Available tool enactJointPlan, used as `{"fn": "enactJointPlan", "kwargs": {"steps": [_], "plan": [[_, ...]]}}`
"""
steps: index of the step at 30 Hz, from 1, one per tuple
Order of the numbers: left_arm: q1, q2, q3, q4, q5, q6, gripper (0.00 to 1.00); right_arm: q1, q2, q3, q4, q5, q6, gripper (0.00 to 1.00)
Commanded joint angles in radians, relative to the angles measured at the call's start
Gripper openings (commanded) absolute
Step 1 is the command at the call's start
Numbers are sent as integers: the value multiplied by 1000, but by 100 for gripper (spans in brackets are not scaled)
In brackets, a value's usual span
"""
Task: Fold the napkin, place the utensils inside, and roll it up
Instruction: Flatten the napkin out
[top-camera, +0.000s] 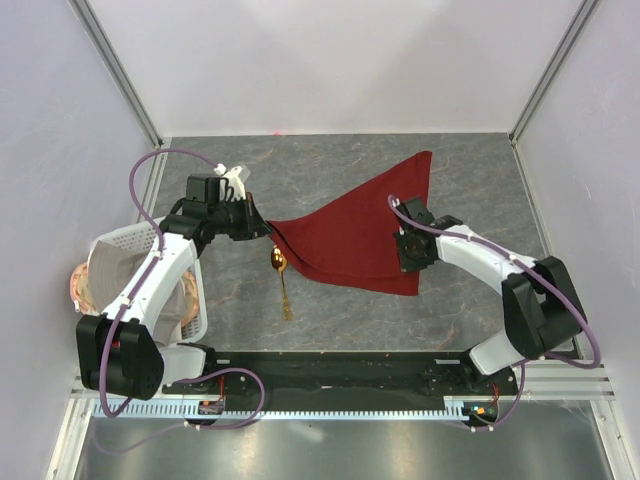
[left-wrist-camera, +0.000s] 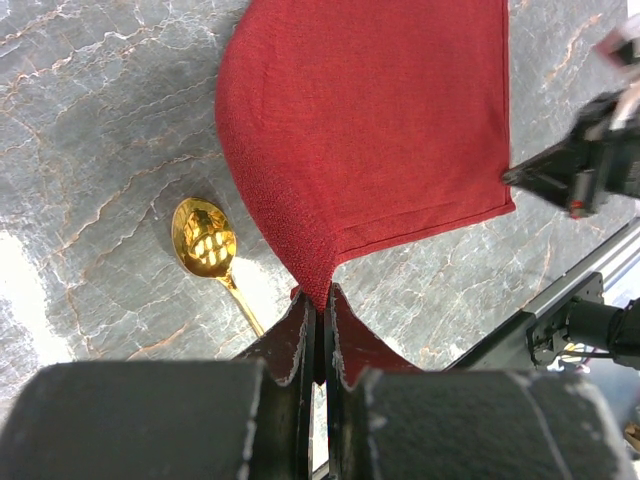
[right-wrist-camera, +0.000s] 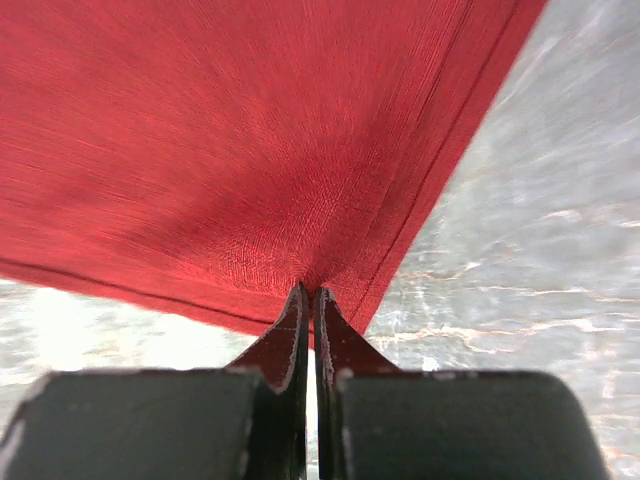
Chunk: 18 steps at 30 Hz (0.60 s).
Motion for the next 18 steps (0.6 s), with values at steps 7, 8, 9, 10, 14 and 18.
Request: {"fn": "enactJointPlan", "kwargs": {"steps": [7,8,9,10,14,18], "plan": [[-87,-27,194,7,-170,39,2,-11,-264,417,-65,149,-38,0],[-100,-45,220,7,-190,42,2,-11,-297,443,-67,162,-54,0],[-110,-55,274,8,-223,47,2,-10,-317,469,-65,169,-65,0],[-129,-67,300,10,-234,49,2,-10,-339,520,-64,182,-77,0],[-161,-142,430,8,-271,45,2,-11,-483,629,-45,244,-157,0],[-181,-214,501,8,-279,50,2,-10,-578,773,-44,301,-208,0]]}}
